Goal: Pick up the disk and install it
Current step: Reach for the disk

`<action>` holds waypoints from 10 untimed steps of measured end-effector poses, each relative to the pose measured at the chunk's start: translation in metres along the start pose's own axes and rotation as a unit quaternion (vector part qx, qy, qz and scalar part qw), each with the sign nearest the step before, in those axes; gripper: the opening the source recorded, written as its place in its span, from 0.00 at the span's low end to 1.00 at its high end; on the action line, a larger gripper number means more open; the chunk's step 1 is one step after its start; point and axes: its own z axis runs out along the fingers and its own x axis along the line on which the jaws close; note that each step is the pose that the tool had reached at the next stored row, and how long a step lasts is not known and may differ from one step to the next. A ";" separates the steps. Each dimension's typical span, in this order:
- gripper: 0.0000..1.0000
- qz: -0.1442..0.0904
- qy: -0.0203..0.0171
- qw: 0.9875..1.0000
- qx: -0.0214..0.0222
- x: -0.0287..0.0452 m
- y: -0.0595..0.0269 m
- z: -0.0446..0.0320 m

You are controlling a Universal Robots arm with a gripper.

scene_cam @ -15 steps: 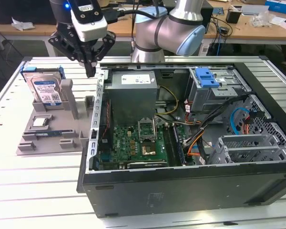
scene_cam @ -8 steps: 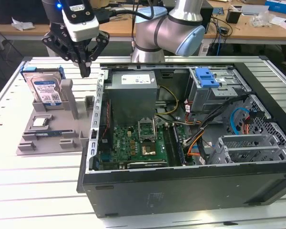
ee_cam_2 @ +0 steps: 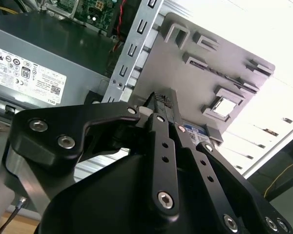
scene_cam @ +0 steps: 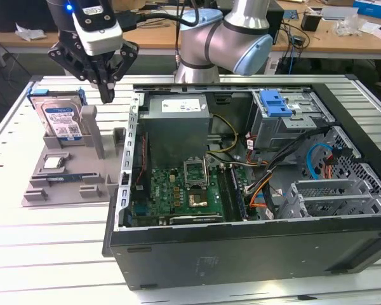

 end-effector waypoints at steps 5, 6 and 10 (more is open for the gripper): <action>0.11 0.000 0.000 1.000 0.000 0.0119 -0.0009 -0.0003; 0.11 0.000 0.000 1.000 0.000 0.0154 -0.0012 -0.0005; 0.11 0.000 0.000 1.000 0.000 0.0257 -0.0019 -0.0007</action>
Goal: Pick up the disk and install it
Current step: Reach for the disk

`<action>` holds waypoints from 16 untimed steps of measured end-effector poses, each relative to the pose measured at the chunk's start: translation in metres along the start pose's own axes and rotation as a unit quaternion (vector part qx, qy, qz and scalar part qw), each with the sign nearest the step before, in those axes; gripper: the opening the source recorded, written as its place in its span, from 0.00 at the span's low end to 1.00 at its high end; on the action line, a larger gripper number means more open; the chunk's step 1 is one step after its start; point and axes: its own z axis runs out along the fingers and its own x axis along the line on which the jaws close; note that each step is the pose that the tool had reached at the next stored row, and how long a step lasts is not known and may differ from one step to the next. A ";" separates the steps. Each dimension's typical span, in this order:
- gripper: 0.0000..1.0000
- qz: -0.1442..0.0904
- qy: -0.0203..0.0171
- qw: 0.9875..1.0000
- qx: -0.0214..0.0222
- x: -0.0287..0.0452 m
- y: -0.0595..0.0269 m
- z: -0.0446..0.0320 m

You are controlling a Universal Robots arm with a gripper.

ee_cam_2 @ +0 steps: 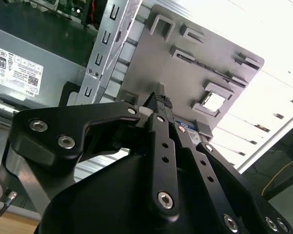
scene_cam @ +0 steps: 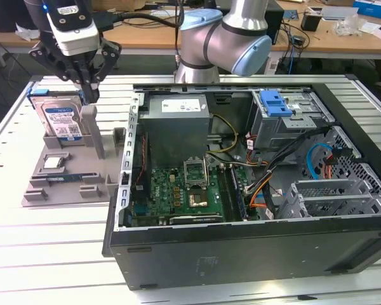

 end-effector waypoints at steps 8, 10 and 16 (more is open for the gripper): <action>0.11 0.000 0.000 1.000 0.000 0.0204 -0.0015 -0.0005; 0.11 0.000 0.000 1.000 0.000 0.0247 -0.0018 -0.0006; 0.11 0.000 0.000 1.000 0.000 0.0387 -0.0029 -0.0010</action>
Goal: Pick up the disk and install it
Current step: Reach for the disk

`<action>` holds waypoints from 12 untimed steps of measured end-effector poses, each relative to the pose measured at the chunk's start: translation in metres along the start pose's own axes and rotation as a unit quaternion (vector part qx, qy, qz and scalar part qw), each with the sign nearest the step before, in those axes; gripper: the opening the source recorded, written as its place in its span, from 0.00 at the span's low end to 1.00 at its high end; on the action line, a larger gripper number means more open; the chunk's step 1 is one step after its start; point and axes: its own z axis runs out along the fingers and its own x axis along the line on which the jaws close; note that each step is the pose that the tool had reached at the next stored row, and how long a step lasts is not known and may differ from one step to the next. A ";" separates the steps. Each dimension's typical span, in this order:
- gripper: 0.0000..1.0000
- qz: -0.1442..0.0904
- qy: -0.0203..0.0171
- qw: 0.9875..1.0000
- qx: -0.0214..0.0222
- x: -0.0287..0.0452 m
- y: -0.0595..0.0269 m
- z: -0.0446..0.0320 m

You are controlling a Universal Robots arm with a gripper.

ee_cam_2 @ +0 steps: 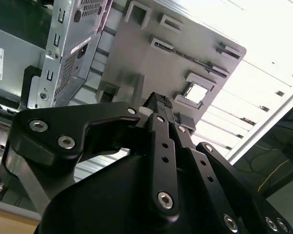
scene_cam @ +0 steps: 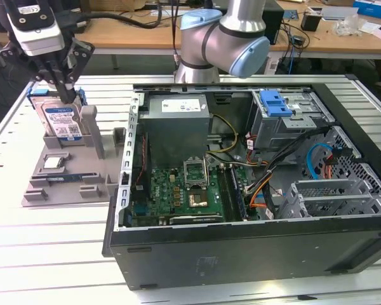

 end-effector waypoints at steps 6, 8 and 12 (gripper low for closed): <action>0.11 0.000 0.000 1.000 0.000 0.0107 -0.0008 -0.0003; 0.11 0.000 0.000 1.000 0.000 0.0152 -0.0011 -0.0004; 0.11 0.000 0.000 1.000 0.000 0.0210 -0.0015 -0.0006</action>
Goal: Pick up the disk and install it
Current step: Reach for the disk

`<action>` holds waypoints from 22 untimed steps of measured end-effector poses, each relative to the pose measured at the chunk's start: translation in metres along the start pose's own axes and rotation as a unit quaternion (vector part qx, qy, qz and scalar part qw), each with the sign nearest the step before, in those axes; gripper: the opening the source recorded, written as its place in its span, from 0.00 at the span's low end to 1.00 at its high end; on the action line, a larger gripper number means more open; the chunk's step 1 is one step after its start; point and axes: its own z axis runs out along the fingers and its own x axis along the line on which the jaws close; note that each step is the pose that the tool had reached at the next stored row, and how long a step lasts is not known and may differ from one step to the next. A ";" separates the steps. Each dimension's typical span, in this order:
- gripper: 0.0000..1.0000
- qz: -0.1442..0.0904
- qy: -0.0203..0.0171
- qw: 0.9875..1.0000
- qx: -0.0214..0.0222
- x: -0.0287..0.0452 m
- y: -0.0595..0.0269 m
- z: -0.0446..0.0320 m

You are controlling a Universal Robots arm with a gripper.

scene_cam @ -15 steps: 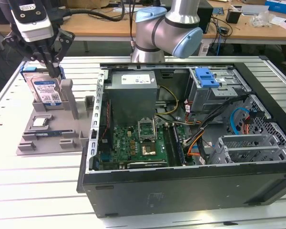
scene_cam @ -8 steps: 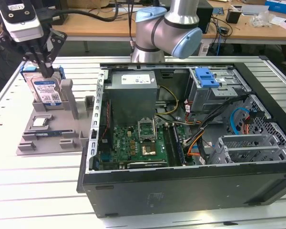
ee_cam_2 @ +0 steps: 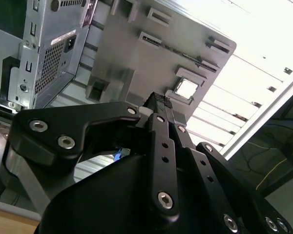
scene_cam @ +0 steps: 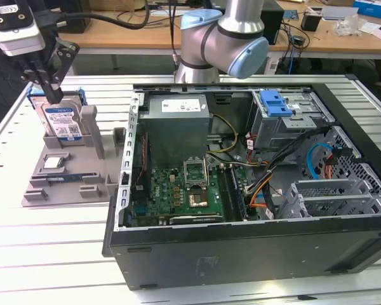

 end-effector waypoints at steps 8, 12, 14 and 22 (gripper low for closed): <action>0.11 0.000 0.000 1.000 0.000 0.0112 -0.0008 -0.0003; 0.11 0.000 0.000 1.000 0.000 0.0156 -0.0012 -0.0004; 0.11 0.000 0.000 1.000 0.000 0.0175 -0.0013 -0.0005; 0.11 0.000 0.000 1.000 0.000 0.0248 -0.0018 -0.0007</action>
